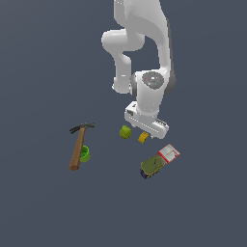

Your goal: Pick up a designated object from a clutter of objects.

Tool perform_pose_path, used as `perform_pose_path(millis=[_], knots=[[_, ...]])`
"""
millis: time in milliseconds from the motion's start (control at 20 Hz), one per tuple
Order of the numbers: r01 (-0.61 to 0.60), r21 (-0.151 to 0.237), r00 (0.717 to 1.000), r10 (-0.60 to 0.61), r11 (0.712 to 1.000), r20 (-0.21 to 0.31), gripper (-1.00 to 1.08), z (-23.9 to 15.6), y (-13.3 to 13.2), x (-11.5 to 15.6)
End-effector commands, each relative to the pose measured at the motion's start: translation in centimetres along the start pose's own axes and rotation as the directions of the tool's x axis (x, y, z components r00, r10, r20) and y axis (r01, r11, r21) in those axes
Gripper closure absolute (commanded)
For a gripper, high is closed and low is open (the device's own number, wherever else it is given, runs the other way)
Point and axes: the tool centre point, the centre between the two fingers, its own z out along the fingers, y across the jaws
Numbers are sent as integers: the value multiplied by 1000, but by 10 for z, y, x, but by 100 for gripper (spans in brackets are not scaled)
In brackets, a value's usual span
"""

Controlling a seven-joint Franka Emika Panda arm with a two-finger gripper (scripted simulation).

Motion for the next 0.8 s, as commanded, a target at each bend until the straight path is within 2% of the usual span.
perform_pose_path(millis=[0,350,750], knots=[[-34,-4,999,34,999,-3,-92,11,0,-8],[-87,-11,996,87,996,-7,-92,29,2,-21],[-91,-12,996,91,996,-7,-92,33,2,-23]])
